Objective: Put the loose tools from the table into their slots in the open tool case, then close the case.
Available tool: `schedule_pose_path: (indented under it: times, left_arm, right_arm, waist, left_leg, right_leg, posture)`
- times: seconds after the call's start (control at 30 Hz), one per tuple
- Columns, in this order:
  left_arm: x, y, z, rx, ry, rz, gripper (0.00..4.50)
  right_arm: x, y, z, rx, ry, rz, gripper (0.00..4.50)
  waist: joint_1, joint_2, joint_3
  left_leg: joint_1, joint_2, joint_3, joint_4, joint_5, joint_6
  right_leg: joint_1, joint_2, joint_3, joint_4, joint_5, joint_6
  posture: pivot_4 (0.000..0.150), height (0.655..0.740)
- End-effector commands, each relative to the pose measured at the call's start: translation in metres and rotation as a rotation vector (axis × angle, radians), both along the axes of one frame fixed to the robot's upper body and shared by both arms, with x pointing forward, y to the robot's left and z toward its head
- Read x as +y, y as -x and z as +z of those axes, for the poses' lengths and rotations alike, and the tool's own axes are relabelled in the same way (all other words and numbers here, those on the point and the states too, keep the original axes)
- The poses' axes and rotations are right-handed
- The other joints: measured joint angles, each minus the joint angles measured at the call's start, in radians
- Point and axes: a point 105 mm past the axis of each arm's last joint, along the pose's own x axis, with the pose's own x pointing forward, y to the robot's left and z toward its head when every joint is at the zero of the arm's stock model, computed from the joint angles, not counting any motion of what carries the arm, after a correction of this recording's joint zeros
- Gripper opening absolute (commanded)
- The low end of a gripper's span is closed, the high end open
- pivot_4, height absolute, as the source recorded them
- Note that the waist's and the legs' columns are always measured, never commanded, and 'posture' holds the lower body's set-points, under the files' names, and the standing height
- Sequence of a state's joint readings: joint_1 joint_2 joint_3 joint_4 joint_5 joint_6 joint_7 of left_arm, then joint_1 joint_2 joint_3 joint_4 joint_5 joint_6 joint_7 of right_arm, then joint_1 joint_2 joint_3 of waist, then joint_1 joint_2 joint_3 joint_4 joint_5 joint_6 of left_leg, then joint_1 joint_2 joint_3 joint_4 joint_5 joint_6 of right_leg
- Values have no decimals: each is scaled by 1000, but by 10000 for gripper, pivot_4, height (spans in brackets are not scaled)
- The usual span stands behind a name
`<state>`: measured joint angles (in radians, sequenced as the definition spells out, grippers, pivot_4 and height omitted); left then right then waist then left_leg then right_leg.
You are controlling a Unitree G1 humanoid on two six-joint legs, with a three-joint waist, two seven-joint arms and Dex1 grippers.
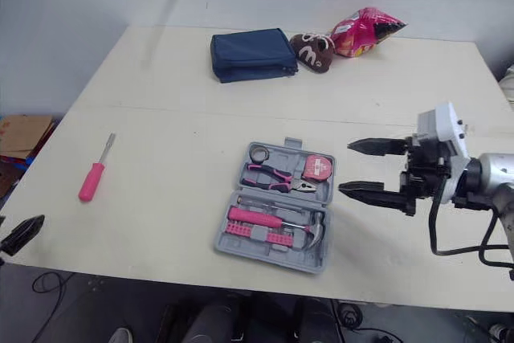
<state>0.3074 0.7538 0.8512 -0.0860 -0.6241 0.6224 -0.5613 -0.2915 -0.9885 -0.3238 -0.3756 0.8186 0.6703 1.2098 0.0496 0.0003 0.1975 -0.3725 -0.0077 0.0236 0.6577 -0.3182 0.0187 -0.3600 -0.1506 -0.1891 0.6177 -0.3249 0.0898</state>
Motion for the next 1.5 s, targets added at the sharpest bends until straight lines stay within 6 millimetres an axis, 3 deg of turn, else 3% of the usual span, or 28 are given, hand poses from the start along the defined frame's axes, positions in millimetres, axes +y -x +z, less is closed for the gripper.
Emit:
schedule_pose_path:
  times: [0.03,0.23,0.5,0.6,0.83,0.87,0.97,1.03,1.1,1.2,1.5]
  left_arm:
    - [1,-12,-6,30,-10,14,45000]
    - [-19,-49,-13,38,6,-33,45000]
    - [-23,-77,-21,84,44,-32,45000]
    - [-18,-86,-24,86,60,7,37744]
    - [-30,-97,-10,34,31,-73,7435]
    - [-30,-97,-5,20,7,-83,5664]
    - [-71,-96,41,-70,-187,-362,5707]
    - [-102,-91,56,-85,-265,-531,5707]
    - [-156,-81,65,-82,-314,-811,5707]
    - [-208,-62,60,-33,-367,-1118,5707]
    - [-280,-33,29,151,-410,-1638,5707]
  right_arm:
    - [19,11,4,-17,-7,74,44374]
    - [44,17,3,-25,-20,120,44374]
    - [52,14,6,-48,-29,105,44374]
    - [53,14,7,-54,-27,97,45000]
    - [53,13,9,-59,-25,79,45000]
    - [52,13,9,-59,-24,76,45000]
    - [47,14,7,-33,-7,57,45000]
    - [42,16,3,-5,5,43,45000]
    - [31,19,-10,42,52,6,45000]
    - [21,28,-24,103,104,-22,45000]
    - [15,53,-46,179,130,-100,45000]
  waist:
    - [0,-1,0]
    - [0,-3,2]
    - [-3,-5,3]
    - [-3,-5,3]
    - [0,-5,3]
    - [0,-5,3]
    - [-2,-10,6]
    - [3,-15,7]
    - [5,-14,7]
    - [8,-12,8]
    - [-9,-10,9]
  left_leg:
    - [1,0,2,0,-1,0]
    - [2,4,6,0,-3,-1]
    - [3,4,12,0,-3,-1]
    - [3,4,14,0,-3,-1]
    - [3,4,15,1,-2,-1]
    - [3,4,15,1,-2,-1]
    - [2,4,16,1,-2,-1]
    - [-1,5,16,1,-2,-1]
    - [-3,5,15,2,-2,-1]
    - [-3,3,16,2,-3,0]
    - [1,7,23,2,0,0]
  right_leg:
    - [0,1,2,-1,0,1]
    - [-1,1,6,-2,1,1]
    - [-5,2,12,0,2,1]
    - [-7,2,14,2,2,1]
    - [-8,2,16,4,3,1]
    - [-8,2,16,3,3,1]
    - [-10,2,17,3,3,1]
    - [-12,2,17,3,3,1]
    - [-12,2,21,2,4,1]
    - [-11,2,25,-1,5,4]
    - [-12,13,32,1,7,3]
  posture:
    - [1500,7400]
    - [1500,7400]
    - [1500,7400]
    - [1500,7400]
    - [1500,7400]
    - [1500,7400]
    - [1500,7400]
    - [1500,7400]
    - [1500,7400]
    - [1500,7400]
    - [1500,7400]
